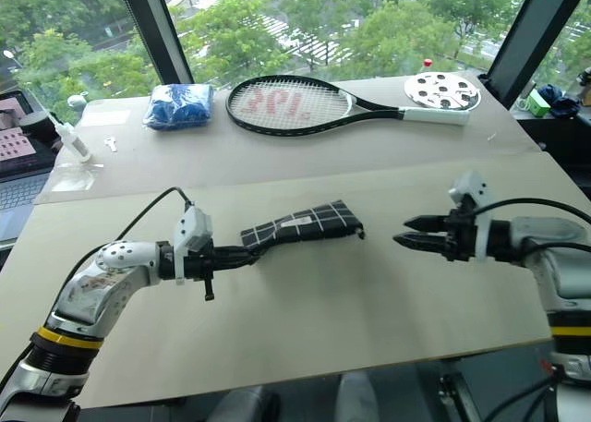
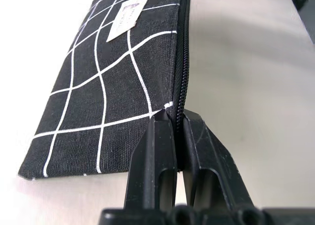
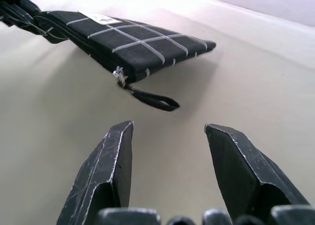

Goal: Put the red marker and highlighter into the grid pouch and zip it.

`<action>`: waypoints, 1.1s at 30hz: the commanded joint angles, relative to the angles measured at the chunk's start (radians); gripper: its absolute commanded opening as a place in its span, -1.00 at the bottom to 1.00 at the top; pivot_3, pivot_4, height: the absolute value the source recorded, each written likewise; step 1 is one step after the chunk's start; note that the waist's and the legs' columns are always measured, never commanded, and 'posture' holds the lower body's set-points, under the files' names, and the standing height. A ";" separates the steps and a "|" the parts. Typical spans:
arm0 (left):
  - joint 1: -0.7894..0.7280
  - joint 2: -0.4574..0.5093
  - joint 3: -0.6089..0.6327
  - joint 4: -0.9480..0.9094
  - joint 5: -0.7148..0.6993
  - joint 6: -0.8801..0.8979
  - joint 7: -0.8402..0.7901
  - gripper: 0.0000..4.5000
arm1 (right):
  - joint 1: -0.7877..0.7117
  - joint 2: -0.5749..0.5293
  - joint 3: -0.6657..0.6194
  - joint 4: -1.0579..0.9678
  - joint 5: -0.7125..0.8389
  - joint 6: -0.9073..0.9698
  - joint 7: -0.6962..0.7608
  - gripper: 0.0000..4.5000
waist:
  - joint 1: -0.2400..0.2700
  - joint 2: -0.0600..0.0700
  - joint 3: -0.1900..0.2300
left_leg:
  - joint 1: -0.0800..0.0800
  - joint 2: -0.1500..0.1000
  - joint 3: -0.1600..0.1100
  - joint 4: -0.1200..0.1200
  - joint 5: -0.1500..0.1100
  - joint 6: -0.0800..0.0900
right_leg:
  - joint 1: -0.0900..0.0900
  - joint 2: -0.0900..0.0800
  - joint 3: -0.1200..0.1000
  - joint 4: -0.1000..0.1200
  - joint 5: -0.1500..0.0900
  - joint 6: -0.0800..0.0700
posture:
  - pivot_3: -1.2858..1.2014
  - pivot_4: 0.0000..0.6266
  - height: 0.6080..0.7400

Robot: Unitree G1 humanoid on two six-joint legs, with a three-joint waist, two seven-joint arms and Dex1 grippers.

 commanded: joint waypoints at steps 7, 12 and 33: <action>-0.080 -0.065 -0.087 0.121 0.147 -0.156 -0.031 -0.53 | 0.049 0.007 -0.030 -0.136 0.008 -0.026 -0.055 0.20 | -0.003 0.000 0.000 | 0.000 0.000 0.001 0.001 0.000 0.000 | 0.000 0.000 0.001 0.000 0.000 0.000 | 0.03 -0.52 1.00; -0.033 -0.033 -0.050 0.021 0.097 -0.068 -0.048 0.26 | 0.031 0.006 -0.024 -0.100 -0.016 -0.044 -0.082 0.20 | -0.001 0.000 0.000 | 0.000 0.000 0.001 0.002 0.000 0.001 | 0.000 0.000 0.001 0.000 0.001 0.001 | 0.03 -0.52 1.00; 0.413 -0.006 0.630 -0.107 -0.281 0.267 0.226 0.92 | 0.025 0.069 -0.106 0.153 -0.064 -0.178 -0.184 0.20 | 0.000 0.000 0.000 | 0.004 0.001 0.003 0.000 -0.001 0.002 | 0.001 0.000 0.001 0.001 0.001 0.001 | 0.03 -0.52 1.00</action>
